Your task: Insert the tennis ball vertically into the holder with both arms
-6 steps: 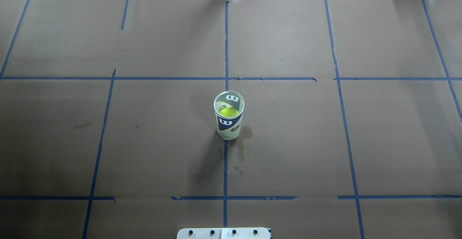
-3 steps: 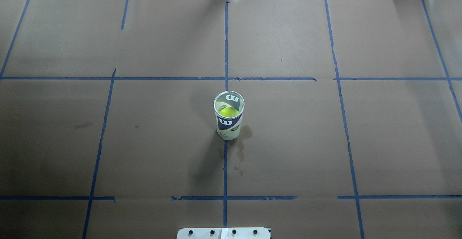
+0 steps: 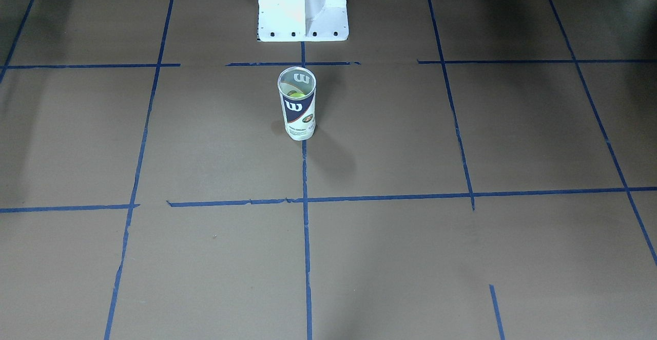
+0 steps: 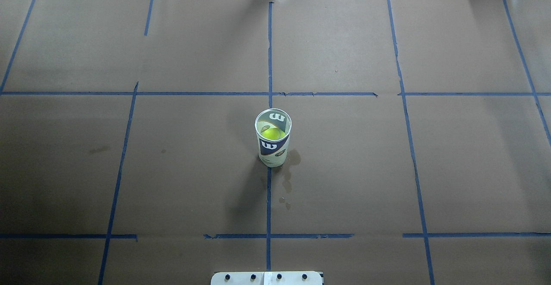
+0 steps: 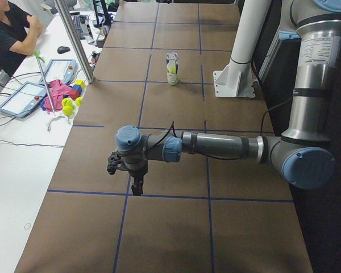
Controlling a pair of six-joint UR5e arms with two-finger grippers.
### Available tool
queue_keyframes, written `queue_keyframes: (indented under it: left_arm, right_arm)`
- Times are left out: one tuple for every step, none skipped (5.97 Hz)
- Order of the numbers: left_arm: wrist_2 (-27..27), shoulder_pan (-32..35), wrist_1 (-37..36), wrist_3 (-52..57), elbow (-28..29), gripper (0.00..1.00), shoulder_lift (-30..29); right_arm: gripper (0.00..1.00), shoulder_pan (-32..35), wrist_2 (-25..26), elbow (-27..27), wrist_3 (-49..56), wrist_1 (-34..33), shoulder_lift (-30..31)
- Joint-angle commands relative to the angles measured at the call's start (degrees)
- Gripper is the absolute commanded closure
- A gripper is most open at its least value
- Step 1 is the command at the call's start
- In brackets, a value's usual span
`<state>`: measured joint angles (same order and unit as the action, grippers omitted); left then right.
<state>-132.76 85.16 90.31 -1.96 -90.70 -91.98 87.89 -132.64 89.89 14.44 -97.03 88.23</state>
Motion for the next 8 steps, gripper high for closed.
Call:
queue_keyframes:
  left_arm:
    - [-0.04, 0.00, 0.05, -0.06, 0.44, 0.00, -0.47]
    - [0.30, -0.09, 0.22, 0.11, 0.53, 0.00, -1.09]
    - [0.22, -0.09, 0.31, 0.46, 0.53, 0.00, -1.09]
    - [0.48, -0.09, 0.22, 0.38, 0.44, 0.00, -1.18]
    - [0.40, 0.00, 0.22, 0.29, 0.35, 0.00, -1.09]
    - [0.48, 0.00, 0.22, 0.46, 0.61, 0.00, -0.92]
    - [0.22, 0.00, 0.22, 0.29, 0.53, 0.00, -0.83]
    - [0.13, 0.00, 0.22, 0.20, 0.44, 0.00, -0.91]
  right_arm:
    - [0.00, 0.00, -0.16, 0.20, -0.02, 0.00, -0.16]
    - [0.00, 0.00, -0.08, 0.20, -0.02, 0.09, -0.25]
    - [0.00, 0.00, 0.01, 0.55, -0.02, 0.09, -0.34]
    - [0.00, 0.00, 0.01, 0.98, -0.20, 0.09, -0.34]
    - [0.00, 0.00, 0.10, 0.90, -0.20, 0.09, -0.69]
    - [0.00, 0.00, 0.01, 1.16, -1.24, 0.09, -0.78]
    - [0.00, 0.00, 0.01, 1.34, -1.43, 0.09, -0.78]
    - [0.00, 0.00, 0.01, 1.43, -1.60, 0.09, -0.95]
